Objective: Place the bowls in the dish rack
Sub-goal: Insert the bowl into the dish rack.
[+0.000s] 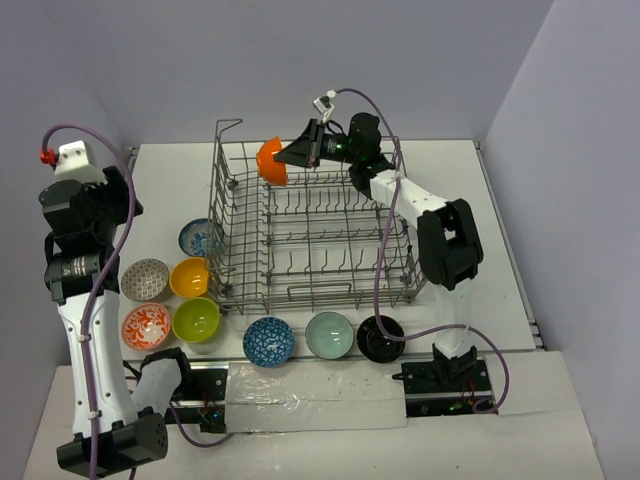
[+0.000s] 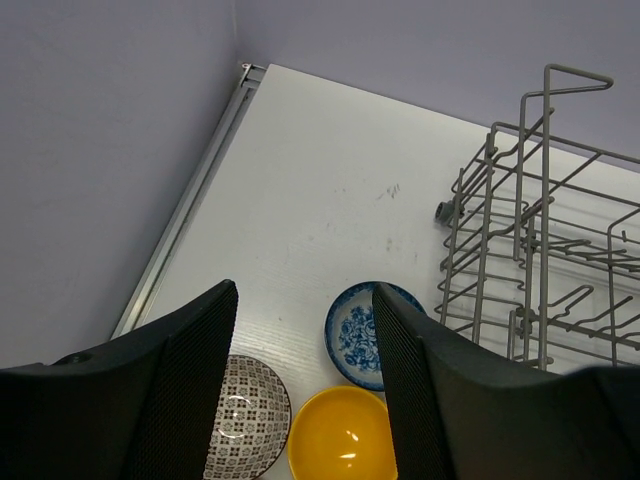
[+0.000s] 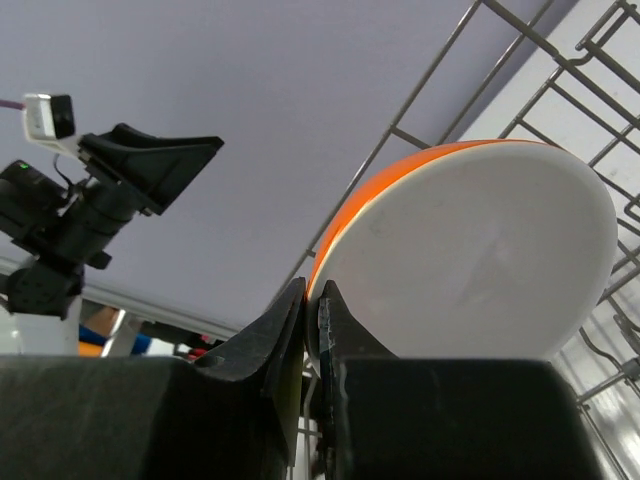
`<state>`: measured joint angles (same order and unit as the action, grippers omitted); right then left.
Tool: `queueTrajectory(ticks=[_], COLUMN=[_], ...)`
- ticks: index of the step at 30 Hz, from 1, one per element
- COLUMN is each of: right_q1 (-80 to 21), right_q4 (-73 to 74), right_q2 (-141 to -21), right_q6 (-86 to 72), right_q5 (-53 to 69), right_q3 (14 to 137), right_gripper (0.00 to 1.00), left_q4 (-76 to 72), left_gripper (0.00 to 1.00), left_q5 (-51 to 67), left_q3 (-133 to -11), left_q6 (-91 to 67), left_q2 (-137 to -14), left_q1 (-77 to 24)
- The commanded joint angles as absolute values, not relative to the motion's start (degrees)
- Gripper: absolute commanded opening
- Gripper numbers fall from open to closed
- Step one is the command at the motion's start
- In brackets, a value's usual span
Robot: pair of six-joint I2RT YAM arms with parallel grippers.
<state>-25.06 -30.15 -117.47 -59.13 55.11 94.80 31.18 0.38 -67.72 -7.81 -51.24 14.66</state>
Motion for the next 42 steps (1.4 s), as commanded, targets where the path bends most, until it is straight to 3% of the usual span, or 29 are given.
queueTrajectory(ticks=[1,23,42], right_q1=[-24.4,-24.7,-24.6], right_q4=[-44.0,-45.0,-41.2], right_q2=[-118.1,-120.7,-126.2], right_q6=[-67.1,-66.2,-65.7], right_q5=[57.3,52.8,53.4], right_q3=[94.0,87.8,94.0], right_gripper=[0.0,0.0,0.0], left_q4=[28.7,27.7,27.3], left_gripper=[0.61,0.61,0.6], left_q5=[2.9,5.0,6.2], left_q3=[-67.9,-65.7,-65.4], left_q6=[-9.2,-9.7,-9.7], left_q2=[-50.4,-48.4,-48.9], left_q1=[15.6,15.9,16.0])
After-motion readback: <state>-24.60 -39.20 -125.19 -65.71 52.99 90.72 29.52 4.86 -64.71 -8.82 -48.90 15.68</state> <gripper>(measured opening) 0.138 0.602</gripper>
